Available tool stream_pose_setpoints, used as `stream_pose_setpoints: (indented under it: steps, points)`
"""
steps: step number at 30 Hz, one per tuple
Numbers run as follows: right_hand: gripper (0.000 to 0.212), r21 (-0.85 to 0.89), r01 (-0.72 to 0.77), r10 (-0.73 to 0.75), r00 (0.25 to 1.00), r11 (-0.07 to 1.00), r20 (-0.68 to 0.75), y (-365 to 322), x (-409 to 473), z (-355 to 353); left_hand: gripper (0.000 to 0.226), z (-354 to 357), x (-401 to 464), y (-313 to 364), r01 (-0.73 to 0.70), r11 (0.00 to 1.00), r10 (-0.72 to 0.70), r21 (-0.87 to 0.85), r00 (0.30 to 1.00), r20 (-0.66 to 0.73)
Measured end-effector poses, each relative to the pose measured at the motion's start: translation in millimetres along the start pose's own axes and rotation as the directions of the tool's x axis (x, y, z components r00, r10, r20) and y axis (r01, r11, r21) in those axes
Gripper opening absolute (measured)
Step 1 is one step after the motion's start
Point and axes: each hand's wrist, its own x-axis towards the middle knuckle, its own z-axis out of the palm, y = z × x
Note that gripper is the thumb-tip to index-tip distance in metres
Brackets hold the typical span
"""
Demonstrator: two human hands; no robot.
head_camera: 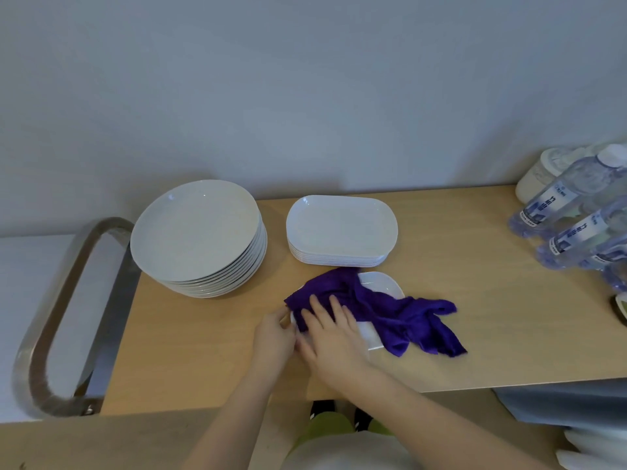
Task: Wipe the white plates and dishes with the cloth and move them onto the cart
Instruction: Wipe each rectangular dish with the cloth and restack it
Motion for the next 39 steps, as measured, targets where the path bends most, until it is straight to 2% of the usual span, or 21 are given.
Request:
stream_pose_setpoints:
  steps: [4, 7, 11, 14, 20, 25, 28, 34, 39]
  points:
    - [0.05, 0.026, 0.077, -0.076, 0.996, 0.997, -0.038, -10.4, -2.9, 1.1, 0.03, -3.3, 3.0, -2.3, 0.022, 0.999, -0.022, 0.023, 1.0, 0.016]
    - [0.042, -0.122, 0.094, -0.105, 0.99, 0.988, -0.089, 5.5, -2.5, -4.2, 0.031, -5.8, 5.7, -3.6, 0.048, 0.998, -0.046, -0.033, 0.997, 0.058]
    - [0.044, -0.273, 0.038, -0.066, 0.993, 0.961, -0.095, 29.6, -5.2, -9.6, 0.029, -5.0, 4.9, -4.8, 0.098, 0.982, -0.086, -0.162, 0.993, 0.076]
    - [0.047, -0.307, -0.053, 0.014, 0.991, 0.95, -0.13, 41.8, -11.4, -11.6, 0.032, -5.0, 4.4, -5.7, 0.101, 0.975, -0.088, -0.196, 0.994, 0.071]
    - [0.051, -0.201, -0.231, 0.185, 0.957, 0.952, -0.224, 52.5, -28.1, -6.7, 0.033, -4.3, 3.8, -1.7, 0.072, 0.985, -0.062, -0.154, 0.996, 0.067]
    - [0.055, 0.107, -0.269, 0.281, 0.953, 0.957, -0.117, 32.0, -2.1, -2.7, 0.039, -4.9, 5.3, -0.5, 0.084, 0.978, -0.07, -0.19, 0.994, 0.082]
    - [0.055, 0.141, -0.212, 0.229, 0.967, 0.967, -0.116, 16.0, 9.0, 0.6, 0.038, -5.6, 9.3, -2.1, 0.115, 0.974, -0.097, -0.196, 0.99, 0.099]
    - [0.051, 0.118, 0.005, 0.002, 0.998, 0.993, -0.061, 0.5, -4.2, 8.8, 0.031, -4.2, 9.8, 0.4, 0.069, 0.996, -0.067, -0.06, 0.997, 0.035]
    - [0.046, 0.077, 0.142, -0.14, 0.99, 0.987, -0.029, 21.5, -33.4, 4.4, 0.035, -3.6, 9.3, 1.7, 0.089, 0.989, -0.082, -0.118, 0.995, 0.057]
